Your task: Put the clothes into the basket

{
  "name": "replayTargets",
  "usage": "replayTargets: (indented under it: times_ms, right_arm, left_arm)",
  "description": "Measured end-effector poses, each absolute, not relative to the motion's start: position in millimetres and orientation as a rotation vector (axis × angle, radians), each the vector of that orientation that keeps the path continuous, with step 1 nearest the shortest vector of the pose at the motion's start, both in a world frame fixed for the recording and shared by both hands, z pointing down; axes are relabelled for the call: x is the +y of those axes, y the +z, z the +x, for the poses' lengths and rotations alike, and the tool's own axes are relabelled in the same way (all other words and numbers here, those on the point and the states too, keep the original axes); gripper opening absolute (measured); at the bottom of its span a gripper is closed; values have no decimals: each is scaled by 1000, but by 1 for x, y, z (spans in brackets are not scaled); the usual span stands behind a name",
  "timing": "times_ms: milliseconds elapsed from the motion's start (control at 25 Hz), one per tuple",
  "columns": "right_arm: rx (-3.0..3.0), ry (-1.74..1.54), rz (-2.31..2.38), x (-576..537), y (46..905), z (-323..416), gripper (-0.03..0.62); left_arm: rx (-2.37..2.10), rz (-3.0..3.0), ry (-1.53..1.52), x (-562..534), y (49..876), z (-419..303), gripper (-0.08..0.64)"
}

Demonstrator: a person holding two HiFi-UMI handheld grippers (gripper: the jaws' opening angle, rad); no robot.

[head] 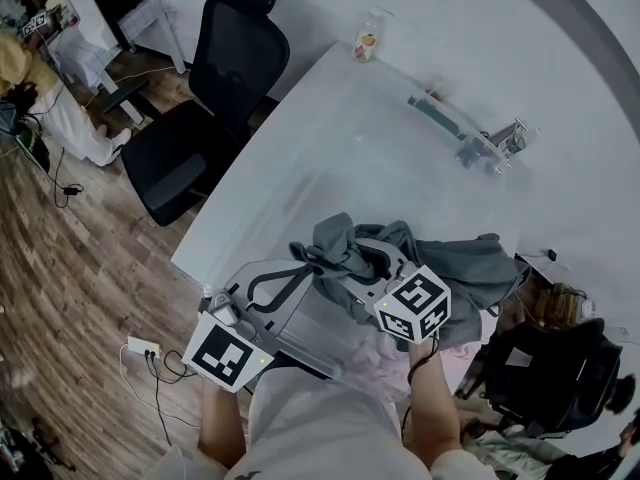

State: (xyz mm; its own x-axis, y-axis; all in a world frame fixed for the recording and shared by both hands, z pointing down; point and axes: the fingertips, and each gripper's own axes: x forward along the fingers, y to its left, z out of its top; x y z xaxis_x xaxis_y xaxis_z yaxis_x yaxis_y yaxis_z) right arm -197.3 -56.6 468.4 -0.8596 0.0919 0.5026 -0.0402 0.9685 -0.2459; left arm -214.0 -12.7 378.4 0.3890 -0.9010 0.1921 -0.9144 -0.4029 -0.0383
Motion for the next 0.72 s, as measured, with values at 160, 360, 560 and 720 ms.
replayTargets:
  times_ms: [160,360,560,720]
  right_arm:
    - [-2516,340,-53,-51,491,-196,198]
    - [-2455,330,-82,-47,510,-193,221]
    - [-2362,296,-130,-38,535,-191,261]
    - [-2350,296,-177,-27,541,-193,262]
  left_arm:
    - [-1645,2532,301,-12,386,-214,5]
    - [-1578,2521,381,-12,403,-211,4]
    - [-1524,2540,422,-12,412,-205,5]
    - [-1517,2517,396,-10,412,-205,5]
